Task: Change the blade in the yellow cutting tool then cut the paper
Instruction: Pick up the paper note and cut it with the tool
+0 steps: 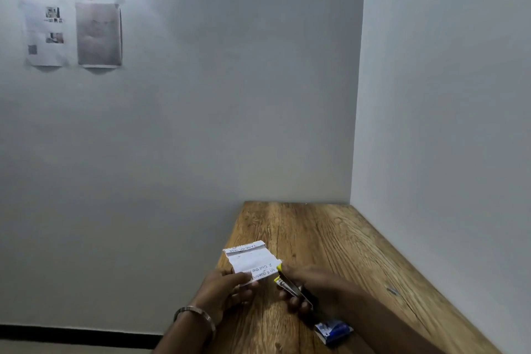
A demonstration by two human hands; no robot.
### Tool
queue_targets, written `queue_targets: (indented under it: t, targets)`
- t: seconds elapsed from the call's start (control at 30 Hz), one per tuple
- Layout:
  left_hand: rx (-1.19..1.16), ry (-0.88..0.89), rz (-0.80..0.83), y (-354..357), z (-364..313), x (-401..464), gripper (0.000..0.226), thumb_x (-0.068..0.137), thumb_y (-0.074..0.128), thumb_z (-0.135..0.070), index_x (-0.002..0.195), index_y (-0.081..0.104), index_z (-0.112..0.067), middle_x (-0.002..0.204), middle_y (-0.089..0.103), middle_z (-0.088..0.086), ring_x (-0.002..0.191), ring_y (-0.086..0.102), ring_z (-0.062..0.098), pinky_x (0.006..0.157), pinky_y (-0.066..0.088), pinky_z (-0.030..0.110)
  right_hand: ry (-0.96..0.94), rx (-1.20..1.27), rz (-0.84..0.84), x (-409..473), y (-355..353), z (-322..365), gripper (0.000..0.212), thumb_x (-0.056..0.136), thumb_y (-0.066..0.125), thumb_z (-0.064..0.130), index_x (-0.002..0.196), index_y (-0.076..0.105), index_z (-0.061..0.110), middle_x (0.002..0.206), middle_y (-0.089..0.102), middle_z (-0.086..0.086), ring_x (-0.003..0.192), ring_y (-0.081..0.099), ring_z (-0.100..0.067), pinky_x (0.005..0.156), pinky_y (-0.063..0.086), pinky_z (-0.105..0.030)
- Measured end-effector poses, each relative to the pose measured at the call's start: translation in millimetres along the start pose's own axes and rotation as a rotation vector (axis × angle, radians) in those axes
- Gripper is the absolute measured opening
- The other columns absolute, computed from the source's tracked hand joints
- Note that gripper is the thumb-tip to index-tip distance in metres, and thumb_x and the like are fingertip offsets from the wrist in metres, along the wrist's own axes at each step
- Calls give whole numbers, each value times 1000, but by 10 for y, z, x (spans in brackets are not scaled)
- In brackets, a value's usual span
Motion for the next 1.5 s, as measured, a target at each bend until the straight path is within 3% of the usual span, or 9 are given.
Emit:
queue_targets:
  t: [0.07,0.3,0.5,0.83,1.13,1.3,1.5]
  targets:
    - [18,17,0,16,-11,-22,23,85,69,4,107,63,4,88,77,21,63,74,21,48,58,25,-32,79,-5,61,25,36,45,93,61,49,96,67,3,78,64,-7,56,50,-10,39,34,-16]
    - [57,60,18,46,-69,-90,24,86,68,3,110,62,3,85,77,17,60,73,19,51,58,26,-91,120,-5,193,135,142,45,93,66,41,108,67,-1,74,66,-7,52,53,-10,37,36,-17]
    - [46,76,20,33,-83,-92,28,86,70,2,112,62,2,95,76,20,69,74,23,56,59,28,-107,166,-90,281,77,112,41,88,74,31,102,71,-7,73,69,-10,48,55,-12,35,36,-17]
    - [35,94,43,50,-93,-101,23,87,68,3,109,64,2,91,77,20,64,73,20,52,58,26,-169,217,-212,360,-2,125,29,83,80,22,81,76,-7,67,71,-15,46,62,-14,37,47,-20]
    - [35,85,47,56,-87,-105,29,86,68,4,114,62,5,97,76,21,72,74,23,55,60,27,-254,191,-296,365,-45,145,31,82,81,21,86,75,-9,65,70,-15,47,63,-15,42,49,-22]
    - [31,88,45,58,-95,-118,29,86,68,5,114,62,6,95,76,21,68,74,21,53,59,26,-287,207,-341,324,-51,171,28,83,79,18,78,73,-9,59,68,-16,44,60,-15,41,48,-21]
    - [46,96,37,62,-110,-130,27,86,67,5,113,62,7,90,76,22,64,73,21,53,59,27,-283,195,-366,297,-56,171,29,83,80,19,82,74,-10,62,68,-17,46,61,-17,43,49,-22]
Point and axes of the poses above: each hand's wrist, its own x-axis towards the middle knuckle, its own y-axis out of the palm, z = x × y, the point moved 10 cm from there along x, towards the middle knuckle
